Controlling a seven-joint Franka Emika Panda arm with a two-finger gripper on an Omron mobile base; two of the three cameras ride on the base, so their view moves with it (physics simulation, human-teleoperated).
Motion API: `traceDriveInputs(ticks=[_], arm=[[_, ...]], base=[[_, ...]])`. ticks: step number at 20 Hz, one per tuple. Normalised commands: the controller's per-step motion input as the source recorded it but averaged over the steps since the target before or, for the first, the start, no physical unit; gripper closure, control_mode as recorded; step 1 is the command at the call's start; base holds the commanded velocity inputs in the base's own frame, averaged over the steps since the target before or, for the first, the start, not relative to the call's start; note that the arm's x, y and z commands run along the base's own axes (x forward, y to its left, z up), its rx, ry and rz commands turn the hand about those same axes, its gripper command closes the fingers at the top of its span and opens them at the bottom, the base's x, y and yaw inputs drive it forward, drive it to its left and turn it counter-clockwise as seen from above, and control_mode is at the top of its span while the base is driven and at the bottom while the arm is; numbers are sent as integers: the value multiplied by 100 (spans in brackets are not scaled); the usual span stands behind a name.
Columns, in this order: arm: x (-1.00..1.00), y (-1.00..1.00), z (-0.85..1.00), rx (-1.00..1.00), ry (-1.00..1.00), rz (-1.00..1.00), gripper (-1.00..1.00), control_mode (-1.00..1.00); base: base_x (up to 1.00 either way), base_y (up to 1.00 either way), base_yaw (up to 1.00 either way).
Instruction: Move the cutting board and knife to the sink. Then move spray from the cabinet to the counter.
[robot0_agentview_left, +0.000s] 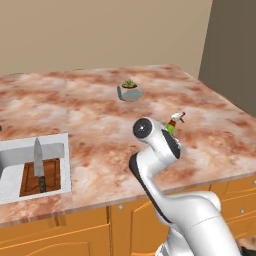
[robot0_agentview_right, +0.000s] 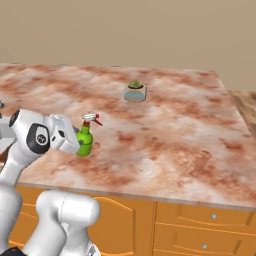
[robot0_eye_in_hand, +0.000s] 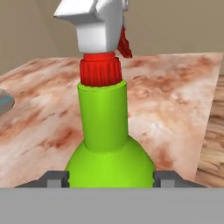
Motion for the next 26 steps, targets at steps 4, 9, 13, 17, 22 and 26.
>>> traceDriveInputs(ticks=[4,9,13,17,22,26], arm=[[0,-9,-28,-18,19,-13,100,-100],[3,-32,-31,-9,18,-18,100,-100],[3,-11,-26,0,6,-11,100,-100],[0,5,-1,0,0,-1,100,-100],[-7,4,27,0,0,-2,100,-100],[-4,18,49,-2,3,-1,-100,-100]], base=[[0,0,0],[0,0,0],[0,0,0],[0,0,0],[0,0,0],[0,0,0]])
